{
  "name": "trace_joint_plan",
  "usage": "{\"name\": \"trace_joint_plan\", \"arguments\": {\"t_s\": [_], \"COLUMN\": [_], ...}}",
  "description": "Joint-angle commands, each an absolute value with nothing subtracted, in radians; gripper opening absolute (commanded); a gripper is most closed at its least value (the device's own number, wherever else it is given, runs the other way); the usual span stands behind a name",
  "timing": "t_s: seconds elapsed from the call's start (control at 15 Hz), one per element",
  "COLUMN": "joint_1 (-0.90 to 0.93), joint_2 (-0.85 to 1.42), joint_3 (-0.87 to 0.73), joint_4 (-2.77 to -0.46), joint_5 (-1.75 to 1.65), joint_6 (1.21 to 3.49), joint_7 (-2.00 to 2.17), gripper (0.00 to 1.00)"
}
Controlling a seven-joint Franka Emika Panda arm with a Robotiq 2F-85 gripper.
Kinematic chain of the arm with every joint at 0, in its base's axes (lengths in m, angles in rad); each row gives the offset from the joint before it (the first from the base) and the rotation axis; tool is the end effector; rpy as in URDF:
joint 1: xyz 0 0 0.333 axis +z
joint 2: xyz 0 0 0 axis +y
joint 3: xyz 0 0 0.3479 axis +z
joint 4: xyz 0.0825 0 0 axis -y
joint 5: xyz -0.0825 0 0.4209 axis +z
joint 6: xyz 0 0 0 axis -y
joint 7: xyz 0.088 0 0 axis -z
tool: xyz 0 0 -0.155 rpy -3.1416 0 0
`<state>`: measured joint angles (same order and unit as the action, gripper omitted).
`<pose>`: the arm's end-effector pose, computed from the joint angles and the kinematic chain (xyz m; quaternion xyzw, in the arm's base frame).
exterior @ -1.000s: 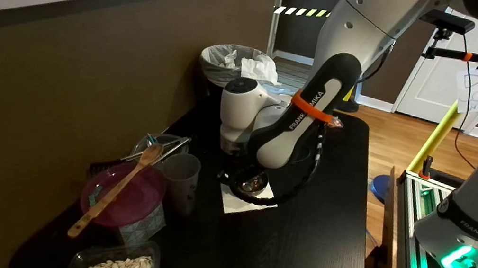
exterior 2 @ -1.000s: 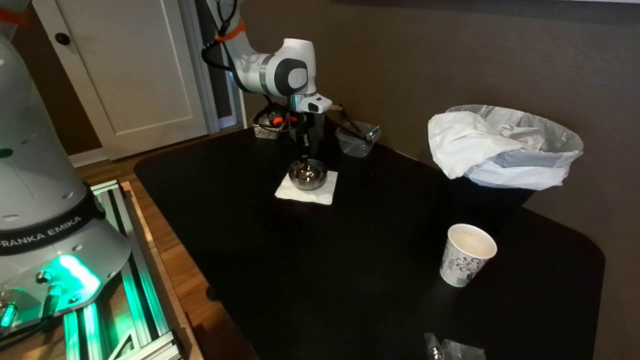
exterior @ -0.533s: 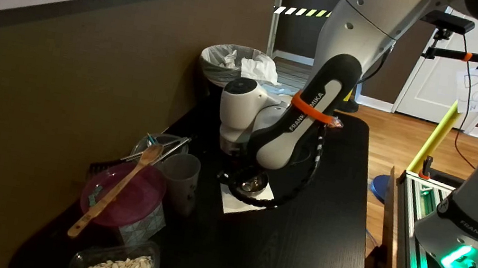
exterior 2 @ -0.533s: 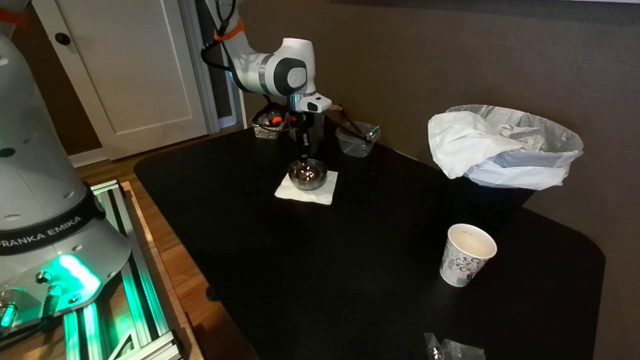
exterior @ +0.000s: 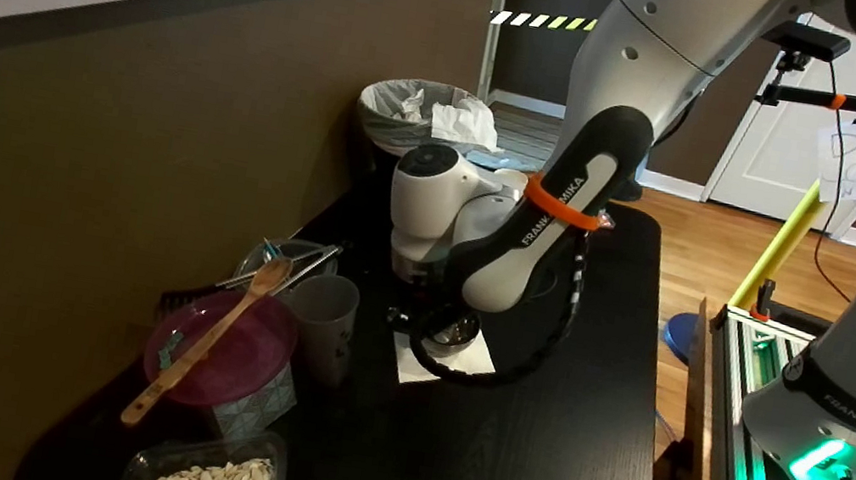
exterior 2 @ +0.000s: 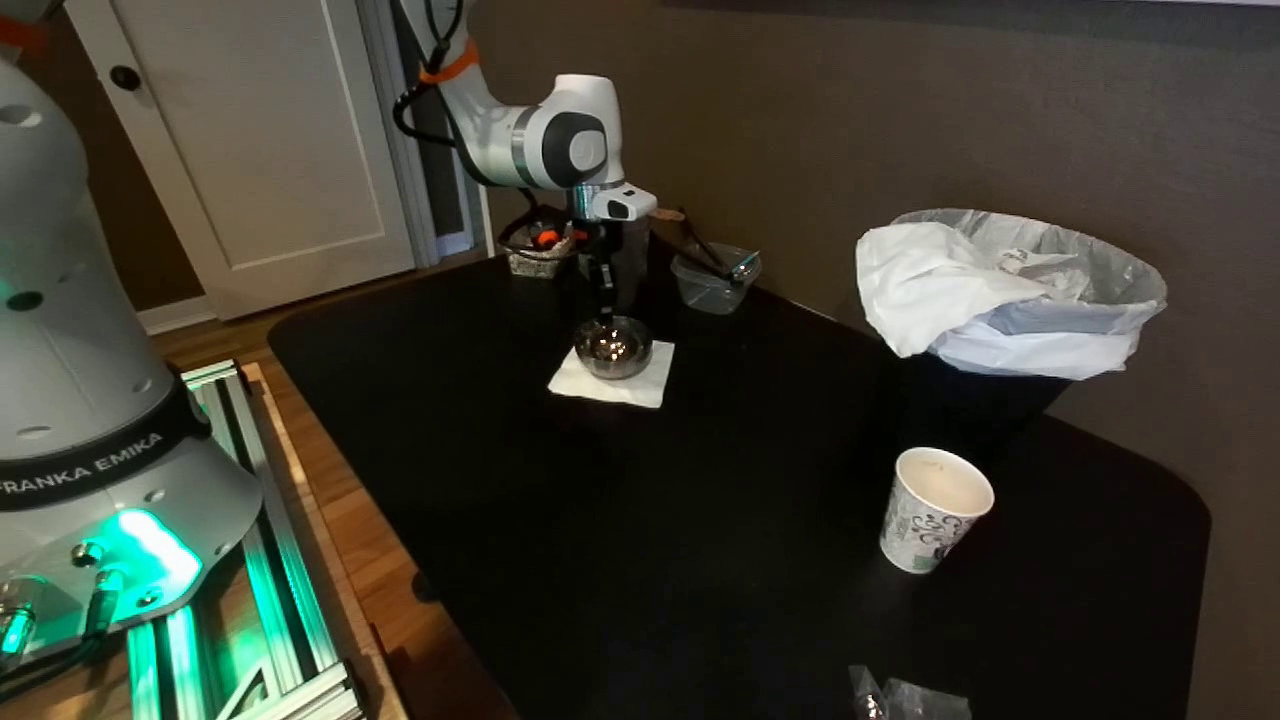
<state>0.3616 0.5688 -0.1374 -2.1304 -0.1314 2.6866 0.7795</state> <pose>0.5848 0.1291 0.0836 0.9764 -0.2059 0.0266 0.0601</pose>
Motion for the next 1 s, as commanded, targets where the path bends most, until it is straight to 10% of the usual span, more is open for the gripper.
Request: {"name": "trace_joint_plan", "arguments": {"t_s": [0.0, 0.93], "joint_1": [0.415, 0.456], "joint_2": [0.557, 0.481], "joint_3": [-0.185, -0.149], "joint_4": [-2.144, -2.144], "joint_5": [-0.18, -0.275], "joint_6": [2.672, 2.48], "joint_7": [0.843, 0.913], "gripper": [0.01, 0.01]}}
